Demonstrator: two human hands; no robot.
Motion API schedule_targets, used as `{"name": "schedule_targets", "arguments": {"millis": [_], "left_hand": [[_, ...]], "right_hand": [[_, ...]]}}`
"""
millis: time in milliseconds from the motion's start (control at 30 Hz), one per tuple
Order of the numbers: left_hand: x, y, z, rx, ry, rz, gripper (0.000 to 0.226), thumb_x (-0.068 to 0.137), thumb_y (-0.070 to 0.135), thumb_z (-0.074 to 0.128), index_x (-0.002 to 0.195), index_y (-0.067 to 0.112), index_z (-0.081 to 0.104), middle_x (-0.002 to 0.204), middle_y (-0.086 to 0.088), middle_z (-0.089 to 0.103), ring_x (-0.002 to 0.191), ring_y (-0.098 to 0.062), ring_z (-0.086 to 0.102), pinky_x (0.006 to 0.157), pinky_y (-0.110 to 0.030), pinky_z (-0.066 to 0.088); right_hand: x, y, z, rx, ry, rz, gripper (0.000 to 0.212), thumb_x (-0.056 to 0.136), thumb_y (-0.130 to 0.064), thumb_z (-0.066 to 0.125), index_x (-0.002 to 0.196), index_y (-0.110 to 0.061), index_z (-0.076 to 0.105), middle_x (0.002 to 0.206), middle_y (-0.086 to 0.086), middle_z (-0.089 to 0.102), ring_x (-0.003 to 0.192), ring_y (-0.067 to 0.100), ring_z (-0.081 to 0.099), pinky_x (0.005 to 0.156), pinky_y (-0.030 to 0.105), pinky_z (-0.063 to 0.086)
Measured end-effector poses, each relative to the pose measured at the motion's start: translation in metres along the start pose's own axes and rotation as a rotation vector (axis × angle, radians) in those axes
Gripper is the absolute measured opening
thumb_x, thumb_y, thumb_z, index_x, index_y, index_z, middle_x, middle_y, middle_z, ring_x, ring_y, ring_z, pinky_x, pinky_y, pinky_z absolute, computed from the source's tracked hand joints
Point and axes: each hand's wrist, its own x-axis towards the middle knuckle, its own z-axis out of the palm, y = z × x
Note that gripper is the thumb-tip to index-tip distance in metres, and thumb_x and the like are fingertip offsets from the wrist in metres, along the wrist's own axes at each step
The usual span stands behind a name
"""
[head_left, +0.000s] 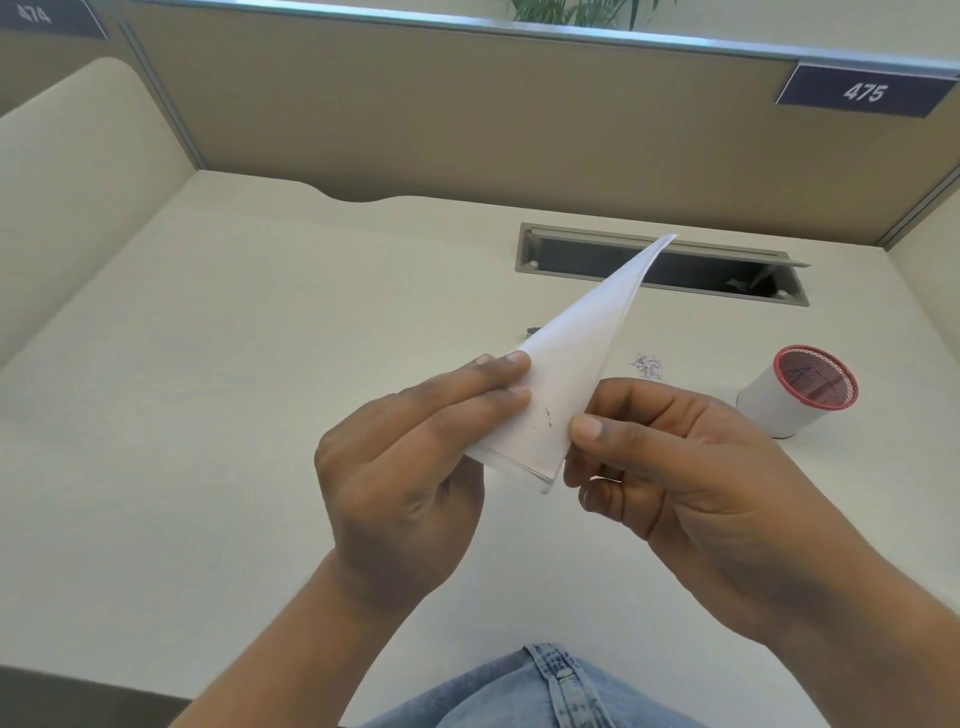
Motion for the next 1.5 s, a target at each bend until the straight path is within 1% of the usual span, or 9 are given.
{"name": "schedule_targets", "arguments": {"millis": [333,600,733,867,933,1000,1133,1233,1500], "left_hand": [[-0.002,0.003,-0.004,-0.005,-0.016,-0.008,0.022,0.092,-0.008,0.058,0.099,0.007,0.072,0.108,-0.006,0.073,0.095,-0.018,0.075,0.066,-0.038,0.060],[0.001,0.001,-0.004,-0.048,-0.027,-0.021,0.015,0.093,-0.003,0.063,0.101,0.006,0.071,0.112,-0.003,0.070,0.100,-0.014,0.073,0.081,-0.027,0.059],[0.012,0.000,-0.006,-0.170,-0.077,-0.265,0.027,0.086,-0.011,0.065,0.094,0.011,0.077,0.105,0.007,0.074,0.099,-0.007,0.073,0.085,-0.021,0.055],[0.033,-0.004,-0.012,-0.357,-0.083,-0.664,0.032,0.086,0.006,0.074,0.090,0.037,0.078,0.088,0.021,0.077,0.084,-0.009,0.074,0.069,-0.022,0.059],[0.041,-0.013,-0.015,-0.419,-0.094,-0.773,0.027,0.085,0.008,0.075,0.093,0.034,0.076,0.093,0.010,0.078,0.086,-0.020,0.076,0.070,-0.036,0.063],[0.049,-0.022,-0.017,-0.522,-0.093,-0.874,0.022,0.084,0.006,0.075,0.100,0.022,0.074,0.099,0.002,0.079,0.088,-0.027,0.076,0.072,-0.043,0.063],[0.057,-0.038,-0.014,-0.663,-0.021,-1.034,0.025,0.084,0.004,0.072,0.108,0.009,0.069,0.103,-0.008,0.078,0.089,-0.031,0.076,0.072,-0.043,0.063],[0.052,-0.055,-0.008,-0.664,-0.009,-1.137,0.035,0.086,0.011,0.072,0.119,0.008,0.062,0.104,-0.009,0.078,0.092,-0.031,0.076,0.074,-0.043,0.062],[-0.034,-0.068,-0.012,-0.522,-0.412,-1.459,0.036,0.093,0.027,0.066,0.127,0.018,0.057,0.109,-0.001,0.078,0.100,-0.021,0.075,0.088,-0.041,0.057]], "right_hand": [[-0.005,0.001,0.001,-0.002,0.002,-0.027,0.013,0.069,-0.017,0.066,0.077,-0.012,0.076,0.070,0.003,0.068,0.061,0.011,0.057,0.054,0.018,0.047],[-0.005,0.002,-0.002,-0.015,-0.010,-0.054,0.010,0.072,-0.016,0.075,0.081,-0.012,0.076,0.073,0.005,0.069,0.063,0.012,0.058,0.056,0.019,0.049],[-0.001,0.004,-0.014,-0.086,0.159,-0.199,0.024,0.061,-0.027,0.073,0.083,-0.018,0.077,0.079,0.002,0.072,0.071,0.013,0.063,0.059,0.019,0.052],[0.015,0.025,-0.054,-0.466,0.587,-0.371,0.044,0.077,-0.031,0.072,0.119,-0.029,0.057,0.117,-0.012,0.064,0.107,0.007,0.061,0.084,0.026,0.053],[0.021,0.039,-0.074,-0.500,0.560,-0.310,0.062,0.077,-0.049,0.072,0.130,-0.031,0.046,0.131,-0.014,0.056,0.119,0.008,0.055,0.095,0.036,0.047],[0.023,0.052,-0.088,-0.347,0.370,-0.193,0.066,0.077,-0.054,0.069,0.133,-0.027,0.047,0.132,-0.008,0.061,0.119,0.016,0.060,0.100,0.044,0.048],[0.016,0.081,-0.095,-0.125,0.130,-0.004,0.052,0.080,-0.042,0.072,0.123,-0.015,0.061,0.111,0.015,0.073,0.097,0.029,0.071,0.080,0.035,0.059],[0.019,0.097,-0.090,0.012,0.254,0.027,0.029,0.084,-0.008,0.057,0.111,-0.005,0.066,0.096,0.026,0.073,0.077,0.031,0.072,0.062,0.033,0.060],[0.041,0.111,-0.085,0.113,0.429,0.079,0.022,0.093,0.002,0.049,0.106,-0.005,0.066,0.089,0.026,0.074,0.066,0.032,0.072,0.056,0.035,0.061]]}}
